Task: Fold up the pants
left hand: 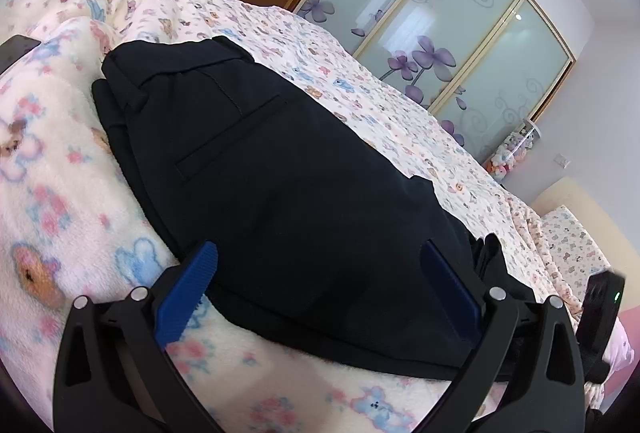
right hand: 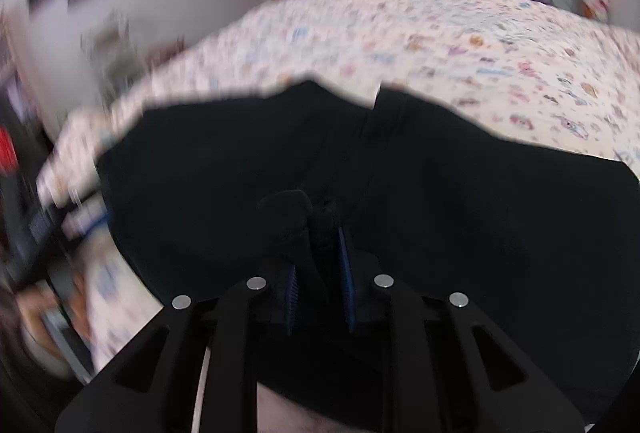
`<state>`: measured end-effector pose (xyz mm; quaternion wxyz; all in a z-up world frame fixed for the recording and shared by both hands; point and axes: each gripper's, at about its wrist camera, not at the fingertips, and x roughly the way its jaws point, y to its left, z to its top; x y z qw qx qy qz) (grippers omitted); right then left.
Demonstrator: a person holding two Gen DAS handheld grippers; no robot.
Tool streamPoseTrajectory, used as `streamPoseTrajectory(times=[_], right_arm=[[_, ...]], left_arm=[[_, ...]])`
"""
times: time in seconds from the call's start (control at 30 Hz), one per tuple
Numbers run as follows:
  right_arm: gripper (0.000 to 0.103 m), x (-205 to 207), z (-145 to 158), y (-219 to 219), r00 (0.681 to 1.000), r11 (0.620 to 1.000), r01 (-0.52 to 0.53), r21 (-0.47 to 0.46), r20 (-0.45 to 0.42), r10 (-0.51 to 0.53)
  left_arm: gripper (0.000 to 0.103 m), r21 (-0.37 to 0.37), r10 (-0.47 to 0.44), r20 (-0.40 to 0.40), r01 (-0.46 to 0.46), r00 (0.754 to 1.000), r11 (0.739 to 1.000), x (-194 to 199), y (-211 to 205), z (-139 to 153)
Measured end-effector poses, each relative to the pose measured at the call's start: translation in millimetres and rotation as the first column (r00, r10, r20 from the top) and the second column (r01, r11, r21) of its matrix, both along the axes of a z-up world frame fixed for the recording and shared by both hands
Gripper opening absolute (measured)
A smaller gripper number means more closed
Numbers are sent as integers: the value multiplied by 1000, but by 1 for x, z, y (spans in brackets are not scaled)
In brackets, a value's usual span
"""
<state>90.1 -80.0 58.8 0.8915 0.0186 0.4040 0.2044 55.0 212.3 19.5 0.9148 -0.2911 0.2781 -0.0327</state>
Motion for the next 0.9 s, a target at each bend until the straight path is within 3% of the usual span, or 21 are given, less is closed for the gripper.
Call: streamPoseTrajectory(times=[0.07, 0.17, 0.27, 0.43, 0.63, 0.7, 0.77, 0.9], right_arm=[[47, -12, -1, 3, 998, 998, -52, -23, 25, 53], [46, -35, 9, -2, 986, 989, -142, 46, 94, 137], [44, -47, 28, -12, 973, 990, -121, 70, 206, 105], [36, -29, 18, -9, 987, 996, -85, 29, 140, 80], [36, -11, -4, 6, 995, 996, -66, -68, 68, 70], [26, -5, -9, 5, 998, 996, -37, -75, 45, 40], [15, -1, -10, -6, 1000, 1000, -8, -1, 19, 8], [13, -11, 13, -31, 996, 984, 5, 178, 86, -21]], left_arm=[[101, -1, -2, 0, 2, 1000, 1000, 0, 0, 0], [101, 2, -1, 0, 1, 1000, 1000, 0, 0, 0], [101, 1, -1, 0, 1, 1000, 1000, 0, 0, 0], [101, -1, -5, 2, 5, 1000, 1000, 0, 0, 0], [101, 1, -5, 2, 5, 1000, 1000, 0, 0, 0], [101, 2, -6, 2, 6, 1000, 1000, 0, 1, 0], [101, 4, -7, 2, 7, 1000, 1000, 0, 1, 0], [101, 6, -7, 1, 7, 1000, 1000, 0, 0, 0]])
